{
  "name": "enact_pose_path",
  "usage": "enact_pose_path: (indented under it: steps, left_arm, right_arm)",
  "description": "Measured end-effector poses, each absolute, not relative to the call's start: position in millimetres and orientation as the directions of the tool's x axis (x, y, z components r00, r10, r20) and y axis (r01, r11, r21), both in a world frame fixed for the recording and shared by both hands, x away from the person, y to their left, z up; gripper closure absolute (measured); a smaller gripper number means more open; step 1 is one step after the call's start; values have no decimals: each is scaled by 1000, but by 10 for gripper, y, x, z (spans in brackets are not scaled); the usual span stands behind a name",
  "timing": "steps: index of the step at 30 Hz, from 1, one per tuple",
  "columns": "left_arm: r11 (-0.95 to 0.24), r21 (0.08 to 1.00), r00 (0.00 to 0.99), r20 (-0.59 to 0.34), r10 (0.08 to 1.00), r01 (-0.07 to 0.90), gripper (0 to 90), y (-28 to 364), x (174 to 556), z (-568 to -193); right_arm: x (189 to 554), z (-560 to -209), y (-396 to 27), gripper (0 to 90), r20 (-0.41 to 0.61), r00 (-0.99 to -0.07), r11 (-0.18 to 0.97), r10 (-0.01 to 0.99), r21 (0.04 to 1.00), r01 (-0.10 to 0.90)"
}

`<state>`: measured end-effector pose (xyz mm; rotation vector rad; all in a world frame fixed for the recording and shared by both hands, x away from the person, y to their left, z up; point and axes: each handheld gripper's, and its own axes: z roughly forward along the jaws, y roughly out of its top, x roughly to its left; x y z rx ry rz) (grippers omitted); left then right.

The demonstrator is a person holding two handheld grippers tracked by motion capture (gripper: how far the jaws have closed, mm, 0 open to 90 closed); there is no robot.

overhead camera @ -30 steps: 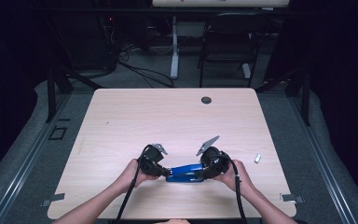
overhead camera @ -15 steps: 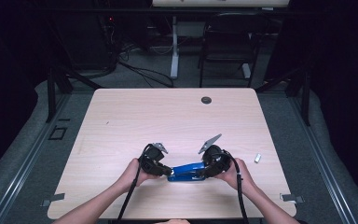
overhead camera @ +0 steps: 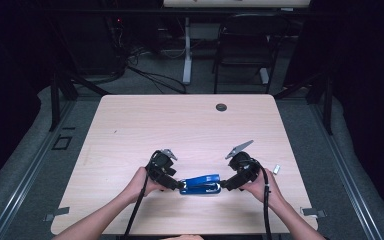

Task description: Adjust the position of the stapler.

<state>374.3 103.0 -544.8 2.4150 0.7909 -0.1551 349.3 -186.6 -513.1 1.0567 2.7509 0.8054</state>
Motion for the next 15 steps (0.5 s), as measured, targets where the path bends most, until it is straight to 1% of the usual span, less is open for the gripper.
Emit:
enact_pose_path:
  steps: [2, 4, 8, 11, 15]
  left_arm:
    - [-647, 505, 817, -267, 512, 571, 188, 1021, 3728, -5437]
    - [-658, 511, 827, -239, 508, 552, 160, 1007, 3715, -5409]
    - [-647, 531, 827, -224, 515, 547, 118, 980, 3697, -5399]
    - [-648, 541, 831, -205, 517, 536, 70, 975, 3692, -5389]
    - [-646, 552, 834, -191, 517, 527, 47, 970, 3697, -5372]
  right_arm:
    - [3479, -5118, -1887, 136, 90, -756, 623, 649, 507, 595]
    - [3461, -5099, -1902, 90, 73, -755, 629, 651, 505, 591]
    - [3427, -5083, -1940, 0, 60, -755, 637, 653, 494, 591]
    - [3413, -5083, -1972, 0, 47, -753, 644, 656, 487, 590]
    - [3423, -5098, -1988, 0, 48, -749, 641, 661, 482, 597]
